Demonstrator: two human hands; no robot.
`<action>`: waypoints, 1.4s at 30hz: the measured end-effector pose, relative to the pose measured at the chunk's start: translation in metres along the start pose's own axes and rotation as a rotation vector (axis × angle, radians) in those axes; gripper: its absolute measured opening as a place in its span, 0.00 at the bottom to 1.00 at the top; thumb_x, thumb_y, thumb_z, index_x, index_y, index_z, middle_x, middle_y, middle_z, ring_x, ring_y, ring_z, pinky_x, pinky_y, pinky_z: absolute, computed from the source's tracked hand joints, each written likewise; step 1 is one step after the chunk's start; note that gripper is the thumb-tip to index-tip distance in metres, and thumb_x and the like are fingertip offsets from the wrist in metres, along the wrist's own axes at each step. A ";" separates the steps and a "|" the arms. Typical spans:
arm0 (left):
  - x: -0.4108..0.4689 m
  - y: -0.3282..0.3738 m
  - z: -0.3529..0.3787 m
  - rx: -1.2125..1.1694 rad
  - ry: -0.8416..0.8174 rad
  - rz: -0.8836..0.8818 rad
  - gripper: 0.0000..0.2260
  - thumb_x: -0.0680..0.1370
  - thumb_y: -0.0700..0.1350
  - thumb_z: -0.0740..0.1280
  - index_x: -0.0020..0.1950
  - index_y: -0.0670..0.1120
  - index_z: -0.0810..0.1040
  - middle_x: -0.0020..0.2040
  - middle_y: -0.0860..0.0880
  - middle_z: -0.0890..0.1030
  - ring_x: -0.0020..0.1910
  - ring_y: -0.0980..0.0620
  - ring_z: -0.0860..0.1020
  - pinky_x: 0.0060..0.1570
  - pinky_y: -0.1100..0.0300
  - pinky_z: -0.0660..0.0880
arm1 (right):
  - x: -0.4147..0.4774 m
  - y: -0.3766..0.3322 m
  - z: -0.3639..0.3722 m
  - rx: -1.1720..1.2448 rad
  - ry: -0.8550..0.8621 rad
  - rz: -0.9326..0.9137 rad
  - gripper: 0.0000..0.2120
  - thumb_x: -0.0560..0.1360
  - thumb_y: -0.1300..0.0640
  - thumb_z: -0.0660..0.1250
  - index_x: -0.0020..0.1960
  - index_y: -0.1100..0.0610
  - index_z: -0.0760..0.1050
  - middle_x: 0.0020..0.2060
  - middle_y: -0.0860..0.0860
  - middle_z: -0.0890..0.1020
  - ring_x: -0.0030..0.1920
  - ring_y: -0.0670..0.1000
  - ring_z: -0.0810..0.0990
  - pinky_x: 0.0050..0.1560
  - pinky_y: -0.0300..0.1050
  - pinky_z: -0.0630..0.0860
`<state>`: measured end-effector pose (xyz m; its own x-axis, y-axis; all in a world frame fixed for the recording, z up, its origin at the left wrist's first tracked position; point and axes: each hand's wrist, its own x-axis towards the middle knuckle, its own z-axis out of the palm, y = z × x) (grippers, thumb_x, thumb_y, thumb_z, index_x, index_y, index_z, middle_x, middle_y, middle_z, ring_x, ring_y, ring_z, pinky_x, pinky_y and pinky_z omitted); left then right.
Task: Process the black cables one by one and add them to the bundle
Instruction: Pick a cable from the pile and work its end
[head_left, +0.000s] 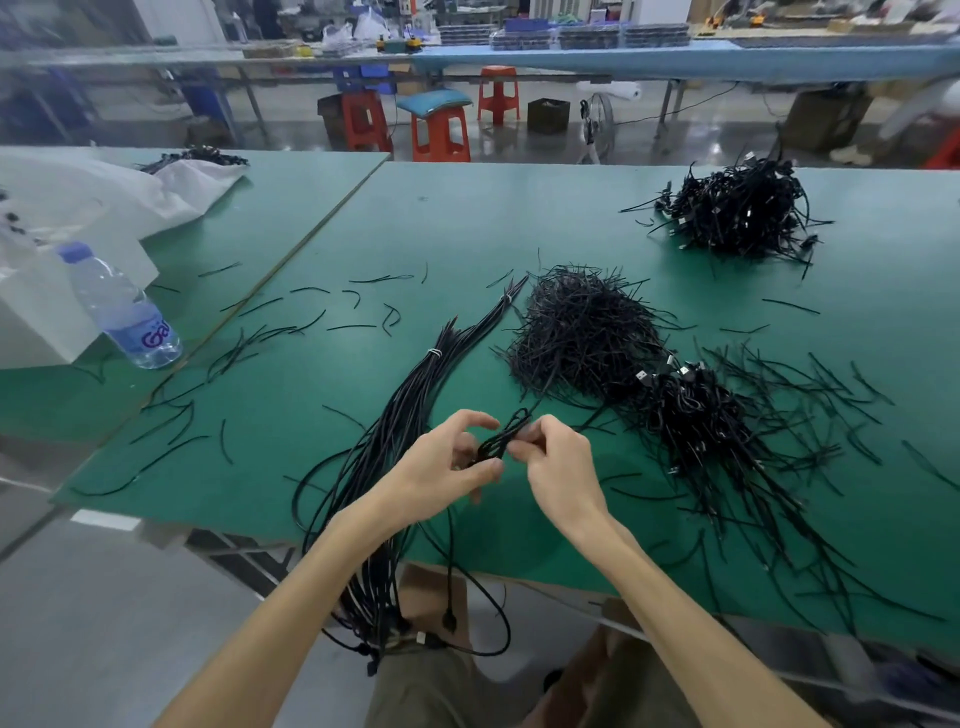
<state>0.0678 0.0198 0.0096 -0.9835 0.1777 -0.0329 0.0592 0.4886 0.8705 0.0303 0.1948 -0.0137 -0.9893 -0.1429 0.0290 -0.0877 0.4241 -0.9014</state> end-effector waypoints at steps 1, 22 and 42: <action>-0.004 0.005 0.000 -0.056 -0.030 0.003 0.21 0.80 0.44 0.71 0.71 0.48 0.69 0.41 0.43 0.84 0.37 0.47 0.84 0.46 0.59 0.79 | -0.001 0.001 -0.003 -0.017 -0.015 -0.012 0.08 0.78 0.62 0.69 0.43 0.51 0.76 0.42 0.46 0.82 0.46 0.45 0.80 0.48 0.45 0.75; 0.003 0.045 -0.002 0.731 0.155 -0.026 0.33 0.79 0.71 0.46 0.32 0.49 0.75 0.32 0.53 0.78 0.33 0.53 0.77 0.36 0.55 0.73 | -0.018 -0.020 -0.017 0.002 -0.088 -0.248 0.16 0.75 0.77 0.56 0.42 0.57 0.72 0.45 0.52 0.81 0.47 0.42 0.84 0.49 0.39 0.81; -0.009 0.042 -0.006 -0.194 0.023 0.009 0.18 0.86 0.38 0.58 0.75 0.52 0.67 0.40 0.45 0.85 0.31 0.48 0.79 0.33 0.57 0.75 | -0.024 -0.034 -0.026 -0.463 0.181 -0.613 0.12 0.70 0.77 0.71 0.42 0.62 0.76 0.39 0.53 0.78 0.37 0.54 0.81 0.31 0.52 0.79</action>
<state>0.0778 0.0336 0.0496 -0.9868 0.1609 -0.0159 0.0358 0.3130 0.9491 0.0537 0.2068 0.0275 -0.7489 -0.3409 0.5682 -0.6240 0.6514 -0.4316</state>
